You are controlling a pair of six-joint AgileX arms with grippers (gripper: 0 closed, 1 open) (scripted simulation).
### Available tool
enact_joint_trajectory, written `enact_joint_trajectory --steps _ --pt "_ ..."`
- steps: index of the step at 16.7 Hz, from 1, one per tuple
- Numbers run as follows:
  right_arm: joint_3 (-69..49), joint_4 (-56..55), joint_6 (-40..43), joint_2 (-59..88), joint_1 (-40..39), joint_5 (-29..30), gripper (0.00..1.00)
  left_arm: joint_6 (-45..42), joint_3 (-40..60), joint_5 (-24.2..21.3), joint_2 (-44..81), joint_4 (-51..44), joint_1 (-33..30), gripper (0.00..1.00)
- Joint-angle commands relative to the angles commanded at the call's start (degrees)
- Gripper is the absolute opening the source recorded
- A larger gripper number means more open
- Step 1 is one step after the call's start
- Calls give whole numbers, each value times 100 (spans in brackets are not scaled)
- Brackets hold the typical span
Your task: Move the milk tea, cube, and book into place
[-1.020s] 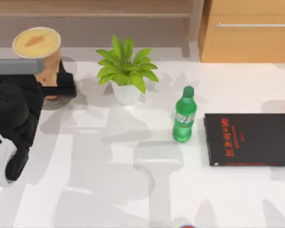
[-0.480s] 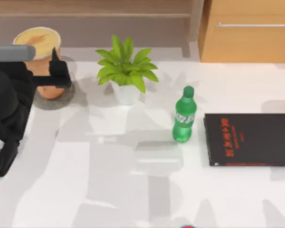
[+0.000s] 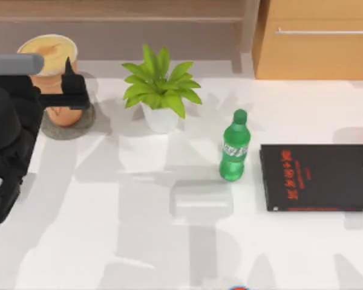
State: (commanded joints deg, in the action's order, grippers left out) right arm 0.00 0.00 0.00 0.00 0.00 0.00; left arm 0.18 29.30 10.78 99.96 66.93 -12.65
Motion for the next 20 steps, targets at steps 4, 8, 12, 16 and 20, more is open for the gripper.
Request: enact_joint_trajectory --steps 4,8,12,16,20 --pt "0 0 0 0 0 0 100 -340 652 -146 -336 -837 88 100" --pt "0 0 0 0 0 0 100 -862 1756 -349 -688 -2635 379 100" --pt "0 0 0 0 0 0 100 -1353 2977 -542 -896 -5197 848 100" --pt "0 0 0 0 0 0 100 -1675 4036 -708 -854 -7998 1366 100" --pt "0 0 0 0 0 0 100 -1779 4719 -870 -441 -10493 1705 100"
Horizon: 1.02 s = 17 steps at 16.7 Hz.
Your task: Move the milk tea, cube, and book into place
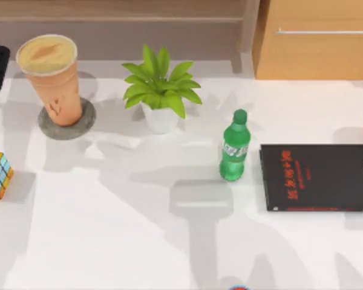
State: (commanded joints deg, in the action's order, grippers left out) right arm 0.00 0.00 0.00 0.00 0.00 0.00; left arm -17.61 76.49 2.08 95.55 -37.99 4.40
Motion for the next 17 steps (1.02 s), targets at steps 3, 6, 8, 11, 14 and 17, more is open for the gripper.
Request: enact_joint_trajectory --steps 3,6,8,11,14,17 --pt "0 0 0 0 0 0 100 39 291 -110 480 -1421 105 100" --pt "0 0 0 0 0 0 100 125 455 -185 907 -2325 143 100" --pt "0 0 0 0 0 0 100 168 509 -208 1083 -2629 155 100" --pt "0 0 0 0 0 0 100 179 520 -213 1123 -2691 158 100" --pt "0 0 0 0 0 0 100 175 501 -208 1106 -2680 127 100" --pt "0 0 0 0 0 0 100 189 317 -214 1187 -2448 150 100"
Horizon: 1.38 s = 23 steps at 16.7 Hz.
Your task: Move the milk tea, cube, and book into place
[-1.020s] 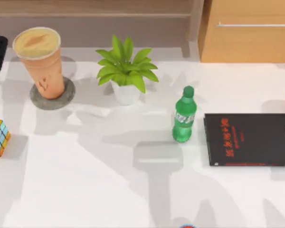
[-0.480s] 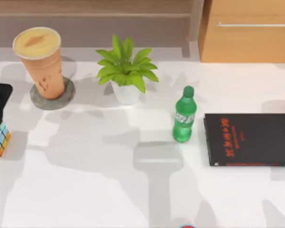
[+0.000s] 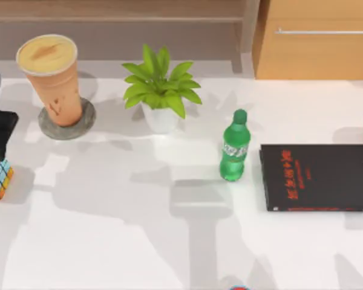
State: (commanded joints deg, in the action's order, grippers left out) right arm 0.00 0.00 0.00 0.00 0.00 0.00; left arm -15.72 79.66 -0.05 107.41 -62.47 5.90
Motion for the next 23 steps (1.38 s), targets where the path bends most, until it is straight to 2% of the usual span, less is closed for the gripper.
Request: enact_joint_trajectory --steps 5,10,23 --pt "0 0 0 0 0 0 100 -23 -616 -1 298 958 15 100" --pt "0 0 0 0 0 0 100 -26 -687 -1 335 1045 18 100" --pt "0 0 0 0 0 0 100 -26 -687 -1 335 1045 18 2"
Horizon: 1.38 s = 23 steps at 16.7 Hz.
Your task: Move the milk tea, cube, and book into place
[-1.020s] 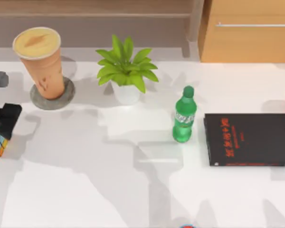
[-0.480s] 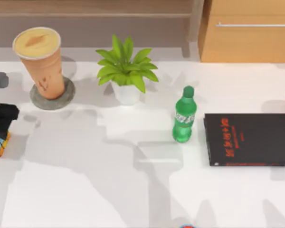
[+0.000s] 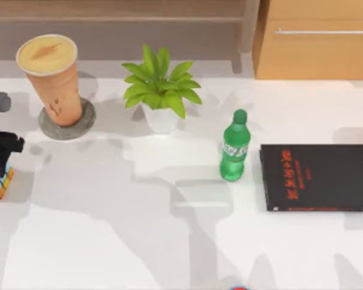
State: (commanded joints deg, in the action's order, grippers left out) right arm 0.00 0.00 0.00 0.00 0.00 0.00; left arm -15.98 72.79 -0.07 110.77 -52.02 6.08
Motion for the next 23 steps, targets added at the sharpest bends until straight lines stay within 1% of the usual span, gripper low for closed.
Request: enact_joint_trajectory --steps 1,10,17,21,23 --pt "0 0 0 0 0 0 100 0 0 0 0 0 0 0" --pt "0 0 0 0 0 0 100 -4 16 -5 -19 -19 -13 0" --pt "0 0 0 0 0 0 100 4 412 -4 -244 -642 -17 0" --pt "0 0 0 0 0 0 100 1 399 3 -223 -621 -13 0" --pt "0 0 0 0 0 0 100 142 445 98 -349 -437 18 0"
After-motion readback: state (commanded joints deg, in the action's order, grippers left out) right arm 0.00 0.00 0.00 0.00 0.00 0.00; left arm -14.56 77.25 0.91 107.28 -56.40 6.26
